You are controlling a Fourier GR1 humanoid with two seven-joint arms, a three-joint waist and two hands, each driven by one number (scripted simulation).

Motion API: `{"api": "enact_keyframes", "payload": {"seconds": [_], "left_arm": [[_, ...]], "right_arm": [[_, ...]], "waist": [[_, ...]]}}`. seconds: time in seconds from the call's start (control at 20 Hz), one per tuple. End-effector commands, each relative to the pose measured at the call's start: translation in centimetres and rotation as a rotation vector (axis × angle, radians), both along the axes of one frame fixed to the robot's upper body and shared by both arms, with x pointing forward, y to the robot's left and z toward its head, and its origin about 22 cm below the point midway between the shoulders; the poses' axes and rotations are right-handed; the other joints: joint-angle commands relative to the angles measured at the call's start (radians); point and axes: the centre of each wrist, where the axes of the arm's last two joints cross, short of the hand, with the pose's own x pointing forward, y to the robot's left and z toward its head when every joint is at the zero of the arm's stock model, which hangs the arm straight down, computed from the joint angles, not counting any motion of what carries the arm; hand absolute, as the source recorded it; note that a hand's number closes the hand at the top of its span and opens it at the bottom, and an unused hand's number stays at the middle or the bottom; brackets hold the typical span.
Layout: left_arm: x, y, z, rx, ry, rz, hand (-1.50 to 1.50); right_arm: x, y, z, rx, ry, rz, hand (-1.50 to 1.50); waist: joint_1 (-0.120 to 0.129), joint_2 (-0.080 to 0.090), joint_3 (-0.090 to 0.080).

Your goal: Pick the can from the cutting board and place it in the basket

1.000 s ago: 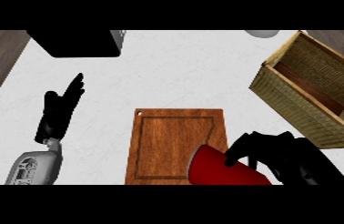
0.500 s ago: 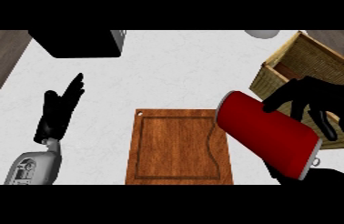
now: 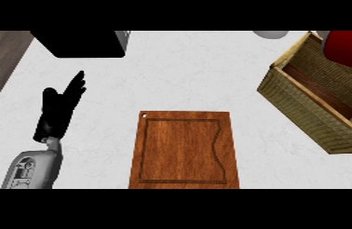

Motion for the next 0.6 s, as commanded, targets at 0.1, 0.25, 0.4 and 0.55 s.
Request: {"api": "enact_keyframes", "payload": {"seconds": [0.1, 0.25, 0.4, 0.55], "left_arm": [[0.4, -1.6, -1.0, -0.001, -0.009, -0.020, 0.00], [0.3, -2.0, -1.4, -0.015, -0.010, -0.019, 0.00], [0.2, -1.5, -1.6, -0.020, -0.019, -0.034, 0.00], [0.4, -1.2, -0.8, -0.017, 0.004, -0.030, 0.00]], "right_arm": [[2.0, -7.1, 4.6, -0.035, 0.051, -0.077, 1.50], [3.3, -8.9, 2.4, -0.072, 0.058, -0.017, 1.50], [5.6, -10.4, 2.8, -0.055, 0.081, 0.023, 1.50], [6.5, -12.9, 1.1, -0.033, 0.090, 0.033, 1.50]], "waist": [[0.018, 0.011, 0.002], [0.018, 0.011, 0.002], [0.030, 0.013, 0.002], [0.027, 0.010, 0.002]]}}
